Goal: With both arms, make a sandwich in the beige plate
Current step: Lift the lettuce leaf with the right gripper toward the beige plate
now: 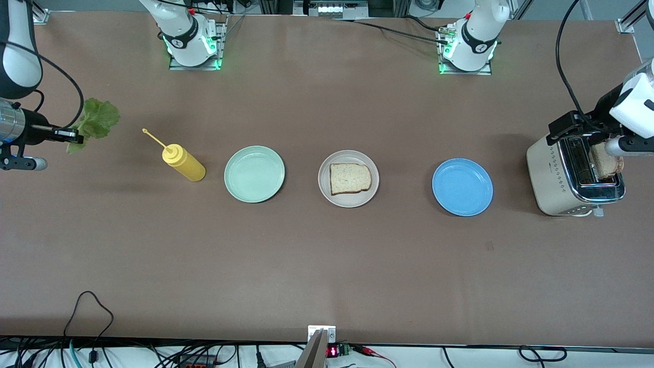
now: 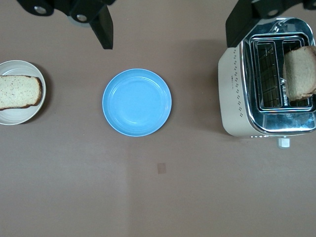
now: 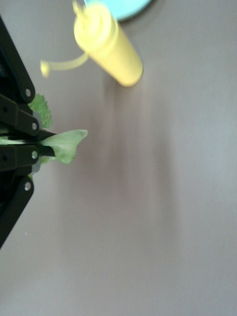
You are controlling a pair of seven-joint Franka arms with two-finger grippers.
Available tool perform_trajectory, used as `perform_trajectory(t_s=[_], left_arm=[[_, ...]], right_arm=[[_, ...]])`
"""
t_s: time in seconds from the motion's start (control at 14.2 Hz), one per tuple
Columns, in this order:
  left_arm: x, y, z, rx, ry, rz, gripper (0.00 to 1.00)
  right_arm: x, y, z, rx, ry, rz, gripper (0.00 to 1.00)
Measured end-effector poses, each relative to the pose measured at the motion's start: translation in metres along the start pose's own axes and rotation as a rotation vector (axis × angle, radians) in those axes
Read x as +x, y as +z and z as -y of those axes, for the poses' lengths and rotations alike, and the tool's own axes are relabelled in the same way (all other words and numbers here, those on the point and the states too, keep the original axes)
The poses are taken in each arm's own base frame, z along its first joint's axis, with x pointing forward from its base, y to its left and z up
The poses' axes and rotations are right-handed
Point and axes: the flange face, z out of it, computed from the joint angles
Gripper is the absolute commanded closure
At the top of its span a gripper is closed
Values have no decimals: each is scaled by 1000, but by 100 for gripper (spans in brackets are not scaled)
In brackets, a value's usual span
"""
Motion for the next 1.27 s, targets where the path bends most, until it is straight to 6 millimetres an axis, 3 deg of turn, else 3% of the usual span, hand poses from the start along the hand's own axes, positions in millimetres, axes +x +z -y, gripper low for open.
perform_trajectory(t_s=[0.35, 0.7, 1.06, 1.27], left_arm=[[0, 0, 0, 0, 0, 0, 0], [0, 0, 0, 0, 0, 0, 0], [0, 0, 0, 0, 0, 0, 0], [0, 0, 0, 0, 0, 0, 0]], right_arm=[[-13, -36, 101, 17, 89, 26, 100], [-35, -44, 199, 49, 279, 41, 100], [-56, -23, 310, 48, 507, 15, 100], [-56, -5, 358, 94, 640, -10, 100]])
